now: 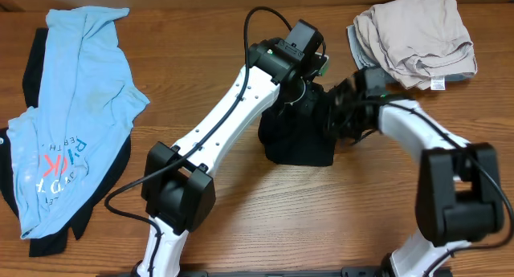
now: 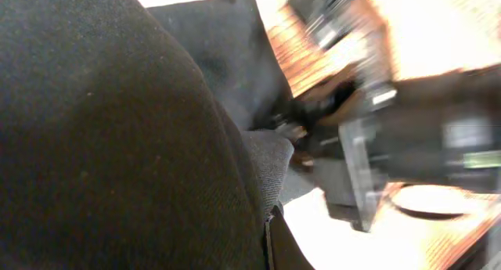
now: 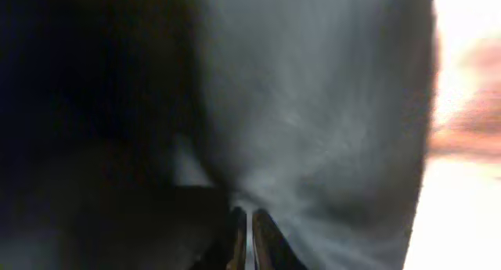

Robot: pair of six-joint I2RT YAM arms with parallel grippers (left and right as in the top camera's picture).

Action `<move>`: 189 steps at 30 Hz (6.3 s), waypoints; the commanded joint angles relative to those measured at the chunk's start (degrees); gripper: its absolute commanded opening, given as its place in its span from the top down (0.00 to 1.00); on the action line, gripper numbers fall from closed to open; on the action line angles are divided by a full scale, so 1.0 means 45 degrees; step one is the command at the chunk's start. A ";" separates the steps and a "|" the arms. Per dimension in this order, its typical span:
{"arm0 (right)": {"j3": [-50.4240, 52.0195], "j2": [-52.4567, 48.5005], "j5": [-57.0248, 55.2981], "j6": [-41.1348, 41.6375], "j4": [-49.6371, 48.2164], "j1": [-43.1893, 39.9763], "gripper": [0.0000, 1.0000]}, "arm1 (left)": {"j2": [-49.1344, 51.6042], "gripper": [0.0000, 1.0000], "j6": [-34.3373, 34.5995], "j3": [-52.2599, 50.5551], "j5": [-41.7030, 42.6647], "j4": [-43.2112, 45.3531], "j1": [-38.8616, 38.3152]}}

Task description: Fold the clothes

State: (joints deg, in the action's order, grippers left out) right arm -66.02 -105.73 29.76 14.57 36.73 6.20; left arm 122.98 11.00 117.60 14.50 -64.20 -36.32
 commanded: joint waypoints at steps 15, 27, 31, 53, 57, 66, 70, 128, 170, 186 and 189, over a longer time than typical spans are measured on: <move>-0.3026 0.6572 0.0753 0.0389 0.2637 -0.4639 0.83 | 0.0500 0.48 -0.0209 0.0160 0.2681 0.1647 -0.0350; -0.3011 0.6552 0.0743 0.0044 0.3152 -0.4726 0.77 | 0.0427 0.00 -0.1171 0.4949 0.3764 0.0223 0.0364; -0.2841 0.6392 0.0661 -0.0452 0.3842 -0.4609 0.75 | 0.0403 0.00 -0.1171 0.7091 0.3648 -0.1103 0.1530; 0.1103 0.4381 -0.2011 -0.2429 0.3808 0.1860 0.41 | 0.0432 0.00 -0.3075 0.7456 0.1632 -0.4741 0.3973; 0.1098 0.4367 -0.3502 -0.1851 0.1724 0.3050 0.39 | 0.0442 0.00 -0.3075 0.7456 0.0869 -0.4741 0.3983; 0.1098 0.2642 -0.4226 -0.1341 0.0311 0.3735 0.39 | 0.0461 0.00 -0.3079 0.7456 -0.0170 -0.4920 0.3983; 0.1098 0.1355 -0.4269 -0.0826 0.1287 0.3764 0.39 | 0.0495 0.00 -0.3079 0.7456 -0.0573 -0.5017 0.3988; -0.1350 -0.3055 0.6275 -0.1851 -0.1967 0.0801 0.96 | 0.0510 0.00 -0.3405 0.7456 -0.1326 -0.5542 0.3988; -0.1365 0.0039 -0.0398 1.1676 -1.5742 -0.5979 0.96 | 0.0510 0.00 -0.3400 0.7456 -0.1375 -0.5736 0.3997; -0.1370 -0.2370 -0.1010 0.9078 -1.4596 -0.6003 0.88 | 0.0529 0.00 -0.3400 0.7451 -0.1758 -0.5659 0.3997; -0.1370 -0.2599 -0.0942 0.8500 -1.3172 -0.6101 0.26 | 0.0529 0.00 -0.3400 0.7451 -0.1749 -0.5659 0.3997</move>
State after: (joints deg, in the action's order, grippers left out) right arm -71.59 -116.73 25.06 57.63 -24.47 -20.67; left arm 125.01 -3.42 151.41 7.44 -90.00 -18.28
